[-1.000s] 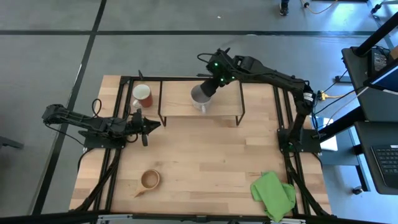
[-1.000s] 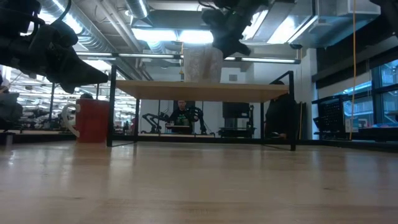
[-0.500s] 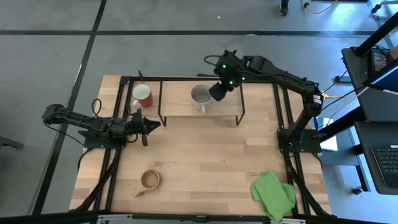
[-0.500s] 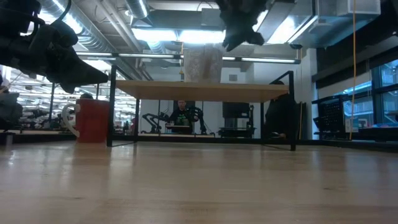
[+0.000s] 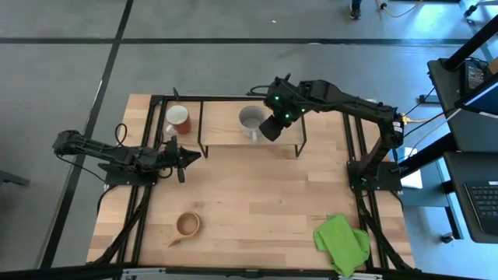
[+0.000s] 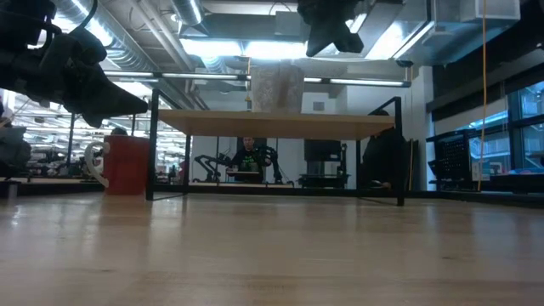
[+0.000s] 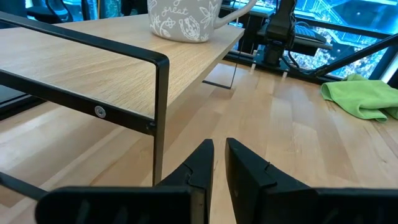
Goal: Stack small to large cups/mugs on shelf
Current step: Put the gray mug on the shelf
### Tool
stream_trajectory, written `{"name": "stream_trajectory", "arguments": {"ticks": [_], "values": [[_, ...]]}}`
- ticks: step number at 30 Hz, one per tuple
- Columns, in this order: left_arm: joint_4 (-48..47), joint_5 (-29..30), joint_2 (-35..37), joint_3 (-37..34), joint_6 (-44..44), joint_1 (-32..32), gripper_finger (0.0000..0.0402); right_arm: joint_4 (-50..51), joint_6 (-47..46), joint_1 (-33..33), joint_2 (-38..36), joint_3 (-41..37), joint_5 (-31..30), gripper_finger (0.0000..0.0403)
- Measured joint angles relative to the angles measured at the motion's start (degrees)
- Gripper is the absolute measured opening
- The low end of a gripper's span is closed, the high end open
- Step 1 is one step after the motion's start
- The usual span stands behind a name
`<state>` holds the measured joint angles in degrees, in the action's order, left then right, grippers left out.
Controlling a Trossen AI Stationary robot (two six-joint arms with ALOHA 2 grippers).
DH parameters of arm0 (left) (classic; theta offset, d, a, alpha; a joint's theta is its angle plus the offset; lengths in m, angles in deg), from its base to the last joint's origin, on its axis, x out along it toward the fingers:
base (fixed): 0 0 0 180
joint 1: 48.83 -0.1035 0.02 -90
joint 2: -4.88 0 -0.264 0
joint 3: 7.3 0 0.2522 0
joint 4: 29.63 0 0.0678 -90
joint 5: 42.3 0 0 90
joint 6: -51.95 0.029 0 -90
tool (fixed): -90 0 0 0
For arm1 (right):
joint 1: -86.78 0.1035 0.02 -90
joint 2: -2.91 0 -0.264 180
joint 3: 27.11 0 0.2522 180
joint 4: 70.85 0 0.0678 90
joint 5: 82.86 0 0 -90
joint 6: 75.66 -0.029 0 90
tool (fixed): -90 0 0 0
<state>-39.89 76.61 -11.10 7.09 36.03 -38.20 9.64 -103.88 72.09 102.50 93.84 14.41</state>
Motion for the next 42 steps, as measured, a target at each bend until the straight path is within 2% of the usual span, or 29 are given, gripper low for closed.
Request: {"name": "stream_trajectory", "arguments": {"ticks": [9, 17, 29, 42], "values": [[0.0, 0.0, 0.0, 0.0, 0.0, 0.0, 0.0035, 0.1, -3.4, 3.8, 0.1, -3.5, 0.1, 0.0002], [0.0, 0.0, 0.0, 0.0, 0.0, 0.0, 0.0035, -8.9, -4.2, 4.0, 0.2, -8.1, -2.4, 0.0002], [0.0, 0.0, 0.0, 0.0, 0.0, 0.0, 0.0035, -10.8, -2.7, 3.6, 1.4, -8.2, -3.7, 0.0001], [0.0, 0.0, 0.0, 0.0, 0.0, 0.0, 0.0035, -13.8, -2.7, 3.6, 2.1, -8.2, -1.1, 0.0000]]}}
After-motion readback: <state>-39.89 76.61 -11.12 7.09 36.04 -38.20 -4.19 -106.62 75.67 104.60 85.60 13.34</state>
